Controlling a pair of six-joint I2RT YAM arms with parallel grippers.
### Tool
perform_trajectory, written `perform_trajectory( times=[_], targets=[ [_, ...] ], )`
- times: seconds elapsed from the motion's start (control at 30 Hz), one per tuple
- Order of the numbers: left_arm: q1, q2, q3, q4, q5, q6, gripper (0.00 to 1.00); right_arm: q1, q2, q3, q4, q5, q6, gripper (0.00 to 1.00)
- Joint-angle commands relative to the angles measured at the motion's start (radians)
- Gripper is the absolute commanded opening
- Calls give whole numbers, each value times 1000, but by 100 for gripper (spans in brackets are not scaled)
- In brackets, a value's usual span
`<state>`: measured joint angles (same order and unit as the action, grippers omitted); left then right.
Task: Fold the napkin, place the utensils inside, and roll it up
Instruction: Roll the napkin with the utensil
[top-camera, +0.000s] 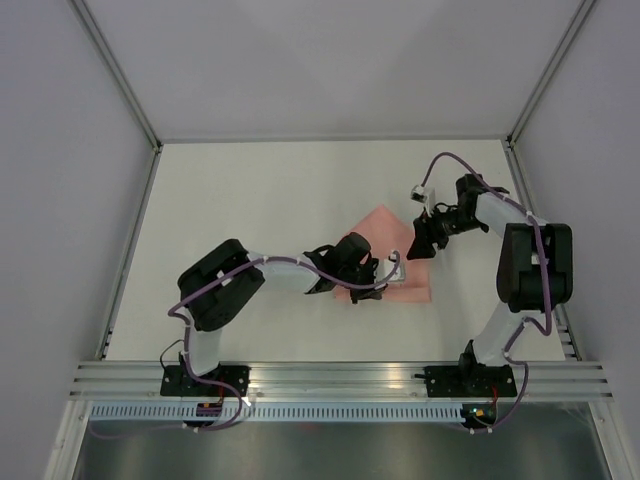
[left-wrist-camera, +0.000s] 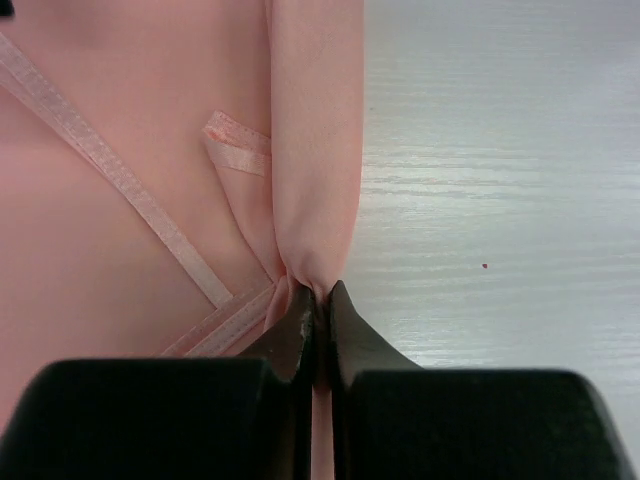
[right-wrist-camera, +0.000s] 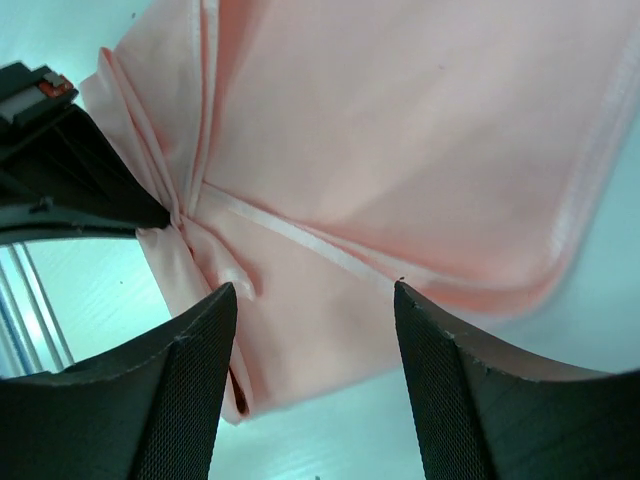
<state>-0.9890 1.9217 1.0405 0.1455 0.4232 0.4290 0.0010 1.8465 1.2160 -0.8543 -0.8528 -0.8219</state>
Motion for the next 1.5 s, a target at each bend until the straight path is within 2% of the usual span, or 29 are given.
perform_trajectory(
  times=[0.0, 0.17, 0.33, 0.43, 0.57, 0.73, 1.03, 1.23, 1.4, 1.47],
  targets=[
    [38, 65, 55, -231, 196, -110, 2, -65, -140, -100, 121, -54, 3, 70],
    [88, 151, 153, -343, 327, -183, 2, -85, -372, -295, 299, -52, 10, 71],
    [125, 218, 227, -406, 400, -246, 2, -65, -512, -440, 331, -46, -48, 73],
    [147, 250, 251, -415, 462, -272, 2, 11, -585, -515, 362, -5, -74, 73],
    [158, 284, 276, -445, 483, -285, 2, 149, -703, -634, 512, 141, -34, 73],
    [167, 322, 325, -480, 464, -311, 2, 324, -748, -728, 609, 257, 15, 74],
    [176, 326, 357, -489, 447, -345, 2, 488, -667, -757, 695, 395, 46, 72],
    [176, 326, 355, -494, 439, -345, 2, 524, -612, -776, 744, 442, 52, 65],
    [176, 304, 351, -491, 410, -345, 3, 525, -596, -776, 744, 446, 56, 44],
    [177, 280, 342, -472, 379, -360, 13, 525, -589, -770, 722, 439, 52, 36]
  ],
)
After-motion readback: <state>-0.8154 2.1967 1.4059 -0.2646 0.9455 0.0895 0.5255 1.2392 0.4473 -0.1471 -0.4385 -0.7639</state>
